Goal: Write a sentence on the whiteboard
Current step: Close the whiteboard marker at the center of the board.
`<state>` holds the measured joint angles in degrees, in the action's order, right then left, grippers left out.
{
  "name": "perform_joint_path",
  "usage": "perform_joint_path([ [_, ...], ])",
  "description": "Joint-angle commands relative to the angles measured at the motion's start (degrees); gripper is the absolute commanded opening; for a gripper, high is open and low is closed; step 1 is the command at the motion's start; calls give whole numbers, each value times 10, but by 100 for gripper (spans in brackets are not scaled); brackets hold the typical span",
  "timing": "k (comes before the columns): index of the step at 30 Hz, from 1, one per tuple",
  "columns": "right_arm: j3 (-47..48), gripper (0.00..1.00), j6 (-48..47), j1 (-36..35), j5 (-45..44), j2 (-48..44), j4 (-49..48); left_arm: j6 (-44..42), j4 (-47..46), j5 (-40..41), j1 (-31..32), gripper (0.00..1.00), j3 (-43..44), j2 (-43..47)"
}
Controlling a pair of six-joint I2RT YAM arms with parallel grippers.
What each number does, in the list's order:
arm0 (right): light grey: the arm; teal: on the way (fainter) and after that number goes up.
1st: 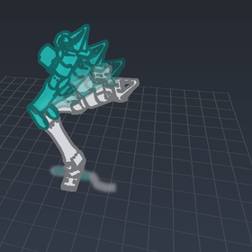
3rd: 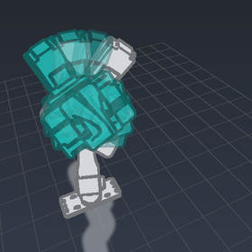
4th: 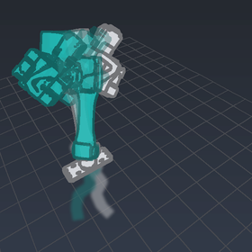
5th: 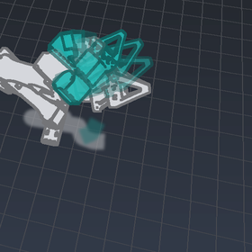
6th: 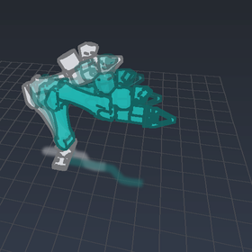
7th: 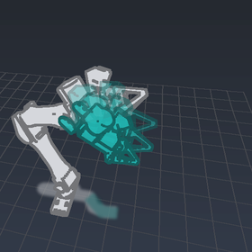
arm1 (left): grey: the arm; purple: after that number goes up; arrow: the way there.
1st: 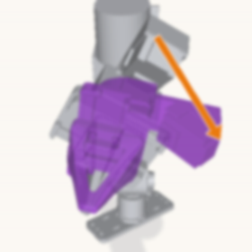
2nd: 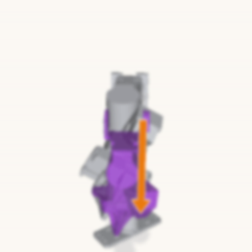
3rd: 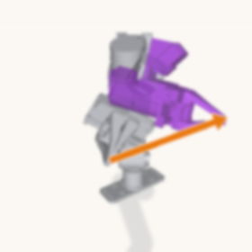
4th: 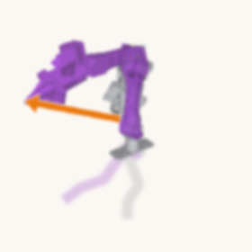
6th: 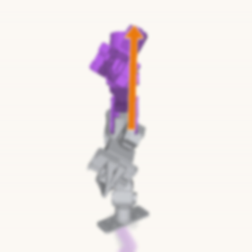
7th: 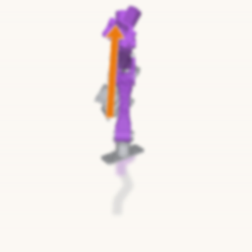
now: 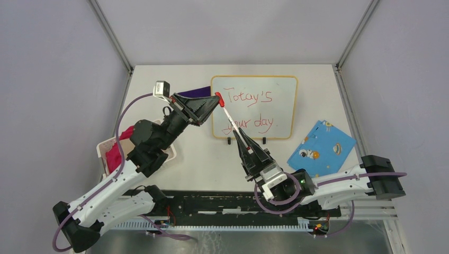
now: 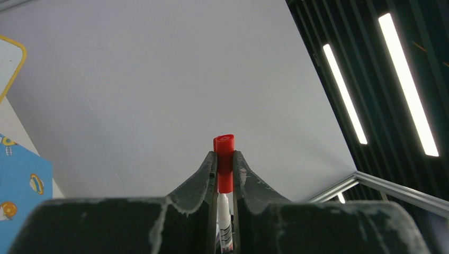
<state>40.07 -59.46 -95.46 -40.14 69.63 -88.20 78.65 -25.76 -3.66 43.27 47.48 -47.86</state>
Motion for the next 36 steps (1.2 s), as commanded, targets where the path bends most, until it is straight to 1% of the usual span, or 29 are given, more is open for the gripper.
perform_joint_path([
  [1, 27, 0, -5, 5, -9, 2, -146, -4, -11, -14, 3, 2, 4, 11],
  [36, 43, 0, -11, 17, -22, 25, -167, -27, 5, -12, 16, 2, 6, 15],
])
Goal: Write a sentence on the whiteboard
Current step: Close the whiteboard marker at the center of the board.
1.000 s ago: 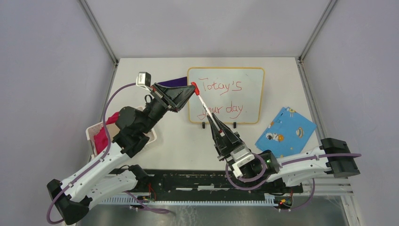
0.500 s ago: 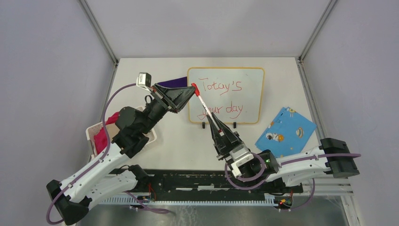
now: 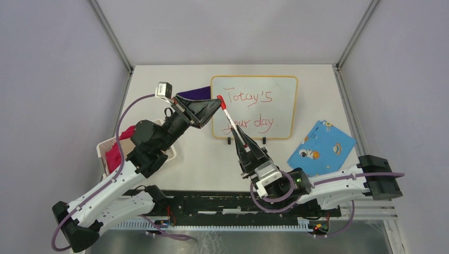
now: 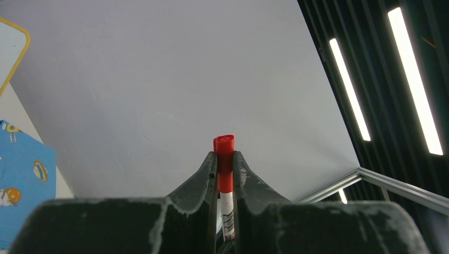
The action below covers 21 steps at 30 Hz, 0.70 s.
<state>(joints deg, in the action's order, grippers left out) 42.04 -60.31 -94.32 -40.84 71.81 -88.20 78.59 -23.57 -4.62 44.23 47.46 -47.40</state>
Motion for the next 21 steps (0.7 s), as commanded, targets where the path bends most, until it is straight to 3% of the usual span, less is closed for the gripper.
perform_joint_path([
  [1, 25, 0, -4, 6, -17, 5, -171, -28, -17, 1, 8, 2, 6, 10],
  [9, 50, 0, -40, 9, -43, 34, -223, -42, -17, 34, 28, 2, 12, 6],
  [21, 42, 0, -26, 19, -50, 30, -222, -70, -20, 44, 76, 2, 24, -18],
])
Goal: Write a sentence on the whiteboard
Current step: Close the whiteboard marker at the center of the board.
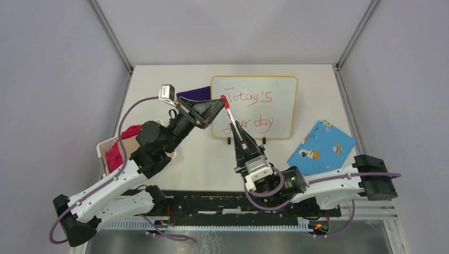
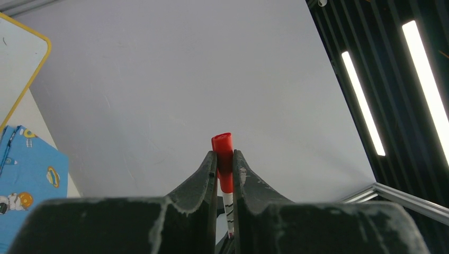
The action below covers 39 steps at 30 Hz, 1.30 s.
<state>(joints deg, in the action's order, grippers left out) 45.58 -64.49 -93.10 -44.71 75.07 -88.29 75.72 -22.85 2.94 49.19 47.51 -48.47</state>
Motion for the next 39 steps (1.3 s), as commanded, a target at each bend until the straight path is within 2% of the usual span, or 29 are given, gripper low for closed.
perform_joint_path([
  [1, 6, 0, 20, 8, -12, -4, -221, -43, -33, -31, 31, 2, 23, -9],
  [11, -11, 0, 59, 24, -15, -28, -206, -62, -46, -12, 74, 2, 30, -34],
  [21, -38, 0, 88, 26, 5, -51, -197, -73, -46, -8, 78, 2, 33, -31],
  [25, -42, 0, 95, 27, 15, -54, -196, -80, -47, -2, 78, 9, 35, -25],
  [33, -39, 0, 103, 27, 22, -56, -191, -86, -46, 1, 78, 12, 36, -22],
  [39, -37, 0, 114, 26, 31, -58, -190, -87, -47, 4, 78, 20, 36, -19],
])
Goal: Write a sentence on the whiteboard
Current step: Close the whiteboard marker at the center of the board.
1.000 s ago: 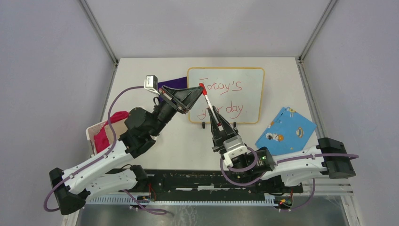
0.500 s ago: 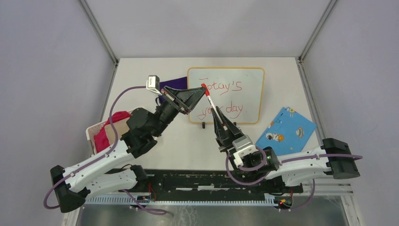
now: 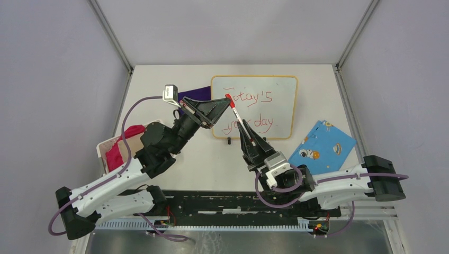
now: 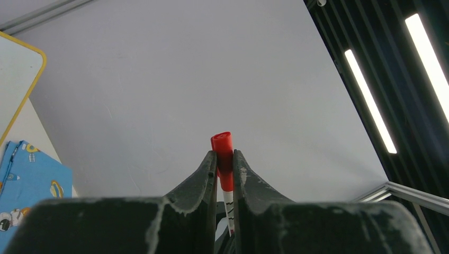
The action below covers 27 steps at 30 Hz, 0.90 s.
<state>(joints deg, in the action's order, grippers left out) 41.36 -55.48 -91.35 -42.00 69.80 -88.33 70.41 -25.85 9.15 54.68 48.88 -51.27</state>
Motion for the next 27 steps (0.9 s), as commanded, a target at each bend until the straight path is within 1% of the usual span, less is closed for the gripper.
perform_joint_path([
  [1, 5, 0, 25, 8, 5, -5, -190, -34, -16, -57, 23, 21, 22, 9],
  [9, 1, 0, 35, 9, 13, -9, -191, -38, -13, -50, 23, 24, 24, 13],
  [17, -5, 0, 50, 9, 22, -19, -182, -44, -11, -45, 23, 36, 30, 12],
  [18, -6, 0, 52, 9, 22, -20, -181, -44, -10, -44, 23, 38, 31, 12],
  [24, -14, 0, 70, 9, 28, -35, -167, -55, 10, -15, 23, 62, 34, 19],
  [27, -20, 0, 85, 8, 31, -47, -157, -69, 28, 9, 23, 70, 42, 23],
])
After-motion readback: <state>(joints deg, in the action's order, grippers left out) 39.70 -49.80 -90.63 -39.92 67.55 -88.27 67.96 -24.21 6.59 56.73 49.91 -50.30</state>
